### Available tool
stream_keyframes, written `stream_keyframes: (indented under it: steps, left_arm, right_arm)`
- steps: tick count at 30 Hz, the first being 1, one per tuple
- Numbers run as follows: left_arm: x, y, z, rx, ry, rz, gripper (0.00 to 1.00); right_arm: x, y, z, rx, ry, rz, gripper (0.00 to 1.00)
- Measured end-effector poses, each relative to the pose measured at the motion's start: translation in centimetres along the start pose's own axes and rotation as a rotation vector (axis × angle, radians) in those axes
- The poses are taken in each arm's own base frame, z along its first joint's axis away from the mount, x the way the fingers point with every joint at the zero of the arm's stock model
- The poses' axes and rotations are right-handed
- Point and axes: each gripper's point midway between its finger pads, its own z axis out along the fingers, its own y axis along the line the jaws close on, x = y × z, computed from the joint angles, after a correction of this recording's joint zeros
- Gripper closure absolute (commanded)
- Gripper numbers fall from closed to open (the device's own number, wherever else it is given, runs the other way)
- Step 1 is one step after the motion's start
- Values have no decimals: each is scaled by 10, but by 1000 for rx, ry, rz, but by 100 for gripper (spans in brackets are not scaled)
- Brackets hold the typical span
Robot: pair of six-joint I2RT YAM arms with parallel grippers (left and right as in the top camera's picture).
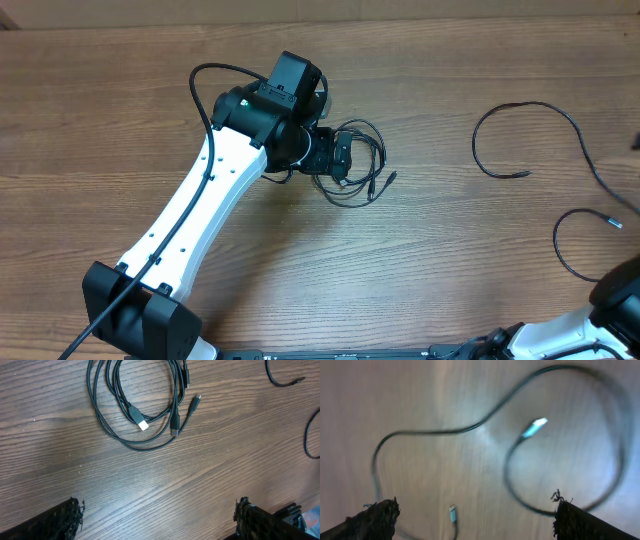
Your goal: Untangle cables
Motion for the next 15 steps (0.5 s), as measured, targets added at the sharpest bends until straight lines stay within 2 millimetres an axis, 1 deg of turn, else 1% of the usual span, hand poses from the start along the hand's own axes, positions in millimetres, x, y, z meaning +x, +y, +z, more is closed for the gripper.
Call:
stream_keyframes:
  steps: [5,7,10,12,15]
  left_arm:
    - [0,0,0,0,0,0,0]
    - [0,0,0,0,0,0,0]
    - [0,0,0,0,0,0,0]
    - [0,0,0,0,0,0,0]
    - [0,0,0,0,0,0,0]
  right_arm:
    - [-20,-50,-5,168,-64,113,0]
    - [-26,-65,-7,219,-90,141,0]
    - [-31,-79,-7,269,-114,162,0]
    - [-30,-88,-3,297,-114,168,0]
    - [-27,-94,6,319,-109,161,0]
